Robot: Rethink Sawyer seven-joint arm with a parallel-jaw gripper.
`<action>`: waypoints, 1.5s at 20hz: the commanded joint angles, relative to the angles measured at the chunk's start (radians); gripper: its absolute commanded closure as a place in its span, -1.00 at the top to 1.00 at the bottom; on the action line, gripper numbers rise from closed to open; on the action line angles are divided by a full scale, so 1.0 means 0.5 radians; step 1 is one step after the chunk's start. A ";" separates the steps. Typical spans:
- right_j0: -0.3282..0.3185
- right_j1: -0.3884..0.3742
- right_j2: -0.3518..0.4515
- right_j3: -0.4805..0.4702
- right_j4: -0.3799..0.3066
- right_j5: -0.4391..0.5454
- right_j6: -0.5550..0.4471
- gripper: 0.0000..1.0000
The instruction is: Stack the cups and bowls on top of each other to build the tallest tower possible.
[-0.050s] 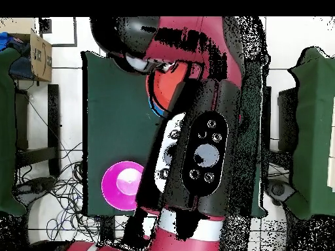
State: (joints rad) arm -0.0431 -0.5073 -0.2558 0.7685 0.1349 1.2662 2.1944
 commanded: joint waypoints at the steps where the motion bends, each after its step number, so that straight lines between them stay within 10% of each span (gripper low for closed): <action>1: 0.008 0.085 0.234 -0.081 -0.151 0.308 -0.465 -1.00; 30: 0.009 0.766 -0.085 -1.134 -0.153 0.729 -0.299 -1.00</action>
State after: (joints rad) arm -0.0430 -0.1963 -0.2868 0.2886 0.1157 1.5143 2.1944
